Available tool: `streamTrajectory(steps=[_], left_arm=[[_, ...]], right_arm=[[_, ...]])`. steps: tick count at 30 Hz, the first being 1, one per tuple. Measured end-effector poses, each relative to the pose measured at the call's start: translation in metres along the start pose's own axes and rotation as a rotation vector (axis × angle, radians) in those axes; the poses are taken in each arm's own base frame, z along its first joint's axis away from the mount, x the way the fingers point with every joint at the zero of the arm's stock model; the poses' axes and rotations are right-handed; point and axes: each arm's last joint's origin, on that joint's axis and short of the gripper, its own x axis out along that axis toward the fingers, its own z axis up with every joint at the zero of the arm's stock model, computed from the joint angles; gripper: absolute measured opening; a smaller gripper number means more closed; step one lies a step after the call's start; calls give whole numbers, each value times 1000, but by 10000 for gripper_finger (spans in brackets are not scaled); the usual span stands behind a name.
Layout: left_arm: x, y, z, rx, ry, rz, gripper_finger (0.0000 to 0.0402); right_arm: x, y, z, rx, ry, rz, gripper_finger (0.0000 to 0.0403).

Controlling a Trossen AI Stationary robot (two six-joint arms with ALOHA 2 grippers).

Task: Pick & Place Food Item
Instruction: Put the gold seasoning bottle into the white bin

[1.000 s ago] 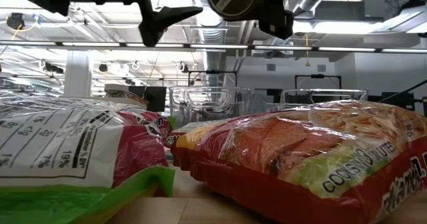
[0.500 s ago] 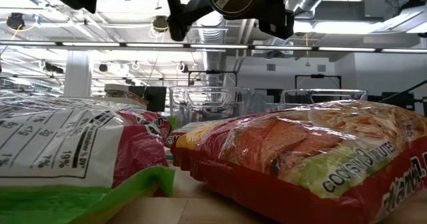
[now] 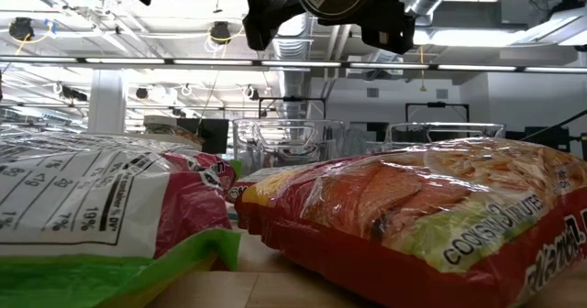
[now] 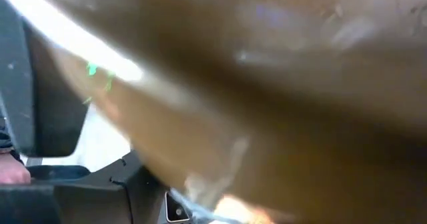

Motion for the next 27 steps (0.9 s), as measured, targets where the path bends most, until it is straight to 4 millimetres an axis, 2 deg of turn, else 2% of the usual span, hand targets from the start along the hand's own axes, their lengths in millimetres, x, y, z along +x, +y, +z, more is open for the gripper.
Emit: streamTrajectory(steps=[10,27], left_arm=[[4,1,8,-7,65,-20,374],[6,7,12,-11,72,-7,374]], right_arm=[[0,-1,-2,3,40,6,282],[0,-1,-3,3,55,18,282]])
